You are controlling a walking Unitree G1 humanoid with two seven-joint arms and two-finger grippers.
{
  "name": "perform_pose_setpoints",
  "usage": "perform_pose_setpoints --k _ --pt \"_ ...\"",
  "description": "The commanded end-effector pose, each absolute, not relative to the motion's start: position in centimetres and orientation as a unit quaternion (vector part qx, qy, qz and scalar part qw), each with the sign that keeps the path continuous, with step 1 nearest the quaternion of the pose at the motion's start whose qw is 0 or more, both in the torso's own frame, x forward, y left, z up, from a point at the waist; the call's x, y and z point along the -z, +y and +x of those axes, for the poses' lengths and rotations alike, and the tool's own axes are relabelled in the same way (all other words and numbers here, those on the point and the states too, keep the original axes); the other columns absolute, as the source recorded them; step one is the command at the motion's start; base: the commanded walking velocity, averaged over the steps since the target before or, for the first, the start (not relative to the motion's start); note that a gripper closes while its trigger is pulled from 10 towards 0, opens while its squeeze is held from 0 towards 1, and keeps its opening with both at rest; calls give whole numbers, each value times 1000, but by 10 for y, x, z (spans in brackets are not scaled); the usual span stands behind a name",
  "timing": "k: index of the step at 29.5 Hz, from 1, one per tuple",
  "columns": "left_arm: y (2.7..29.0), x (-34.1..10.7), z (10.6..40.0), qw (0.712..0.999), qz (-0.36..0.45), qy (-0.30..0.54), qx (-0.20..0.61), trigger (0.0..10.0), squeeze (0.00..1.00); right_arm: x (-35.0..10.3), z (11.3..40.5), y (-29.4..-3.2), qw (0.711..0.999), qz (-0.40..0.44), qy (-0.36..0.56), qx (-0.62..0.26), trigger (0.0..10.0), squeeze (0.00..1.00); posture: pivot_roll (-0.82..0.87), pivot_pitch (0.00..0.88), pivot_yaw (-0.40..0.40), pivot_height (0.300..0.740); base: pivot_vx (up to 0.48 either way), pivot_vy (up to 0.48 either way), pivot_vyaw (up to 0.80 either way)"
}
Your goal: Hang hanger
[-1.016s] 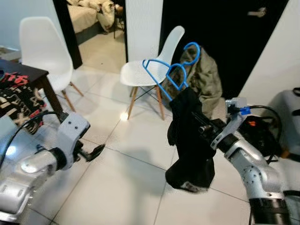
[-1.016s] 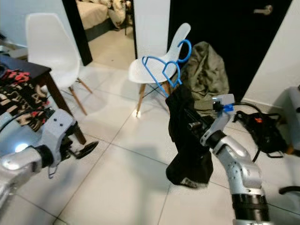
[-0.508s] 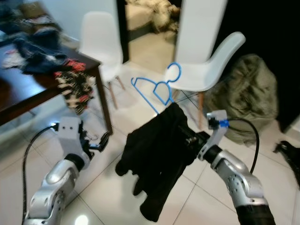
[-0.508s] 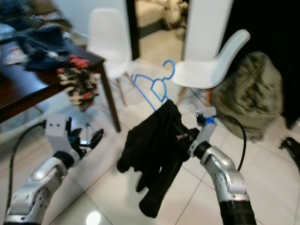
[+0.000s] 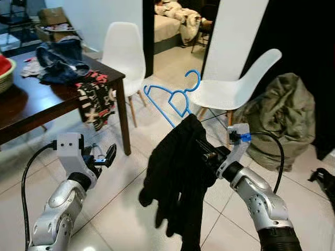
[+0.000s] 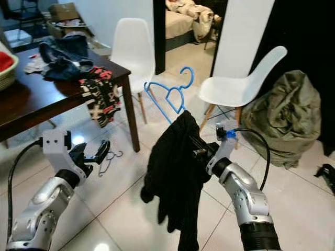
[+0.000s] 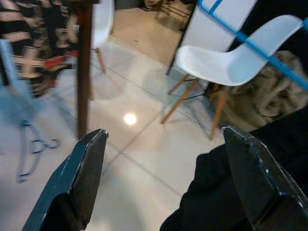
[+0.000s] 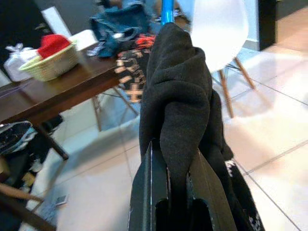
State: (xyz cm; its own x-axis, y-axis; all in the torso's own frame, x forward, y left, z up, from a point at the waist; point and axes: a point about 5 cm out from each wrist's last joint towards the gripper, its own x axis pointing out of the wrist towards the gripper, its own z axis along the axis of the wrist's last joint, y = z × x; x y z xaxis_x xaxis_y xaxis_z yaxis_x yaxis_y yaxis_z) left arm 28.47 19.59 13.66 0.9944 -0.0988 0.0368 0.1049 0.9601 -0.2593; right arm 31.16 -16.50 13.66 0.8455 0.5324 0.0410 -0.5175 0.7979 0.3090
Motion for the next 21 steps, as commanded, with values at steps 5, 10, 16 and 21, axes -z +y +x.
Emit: perform_pose_setpoints --k 5,10,16,21 --pt "196 -135 285 990 -129 -13 49 10000 0 -149 314 -163 946 144 -7 -291 10000 0 44 69 -50 740 480 0 775" --pt "195 -137 285 991 -121 -16 54 10000 0 -151 313 -162 944 145 -13 -297 10000 0 40 70 -48 740 480 0 612" --pt "191 -140 285 992 -109 -23 65 10000 0 -152 313 -163 942 153 -19 -298 10000 0 43 67 -50 740 480 0 0" --pt "187 -157 285 989 -104 -57 85 10000 0 -164 313 -168 930 206 -55 -299 10000 0 47 63 -56 740 480 0 0"
